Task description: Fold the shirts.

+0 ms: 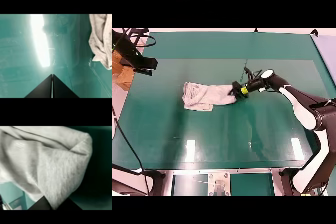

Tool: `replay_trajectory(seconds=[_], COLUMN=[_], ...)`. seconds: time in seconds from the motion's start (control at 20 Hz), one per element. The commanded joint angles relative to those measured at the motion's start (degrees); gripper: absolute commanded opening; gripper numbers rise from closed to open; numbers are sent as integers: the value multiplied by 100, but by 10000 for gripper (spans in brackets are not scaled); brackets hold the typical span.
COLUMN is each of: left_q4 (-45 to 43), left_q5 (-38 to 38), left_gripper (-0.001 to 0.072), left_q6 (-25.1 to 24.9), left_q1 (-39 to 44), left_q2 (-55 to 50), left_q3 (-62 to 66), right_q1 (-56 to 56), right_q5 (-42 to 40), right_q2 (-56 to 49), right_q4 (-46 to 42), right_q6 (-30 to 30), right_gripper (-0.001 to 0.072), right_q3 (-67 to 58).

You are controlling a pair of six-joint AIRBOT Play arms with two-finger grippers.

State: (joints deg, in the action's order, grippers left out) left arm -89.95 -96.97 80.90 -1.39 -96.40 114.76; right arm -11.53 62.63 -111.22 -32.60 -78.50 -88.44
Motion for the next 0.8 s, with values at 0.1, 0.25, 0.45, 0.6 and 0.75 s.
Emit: replay_trajectory(seconds=[0.1,0.25,0.45,0.6,0.75], left_q4=[2,28,118,264,459], left_q5=[-70,-94,-101,-103,-101], left_gripper=[20,20,20,20,21], left_q6=[2,2,4,9,157], left_q1=[-2,-2,-2,-2,-2], left_q2=[2,2,2,2,2], left_q3=[4,4,4,4,4], right_q1=[313,1040,2420,3512,4468], right_q5=[527,955,1252,1635,1729], right_q2=[485,1073,1700,1834,1829], right_q4=[391,365,302,90,-199], right_q6=[-120,-470,-988,-1093,-1106], right_gripper=[14,14,13,14,13], right_q3=[-1419,-2511,-2946,-2944,-2881])
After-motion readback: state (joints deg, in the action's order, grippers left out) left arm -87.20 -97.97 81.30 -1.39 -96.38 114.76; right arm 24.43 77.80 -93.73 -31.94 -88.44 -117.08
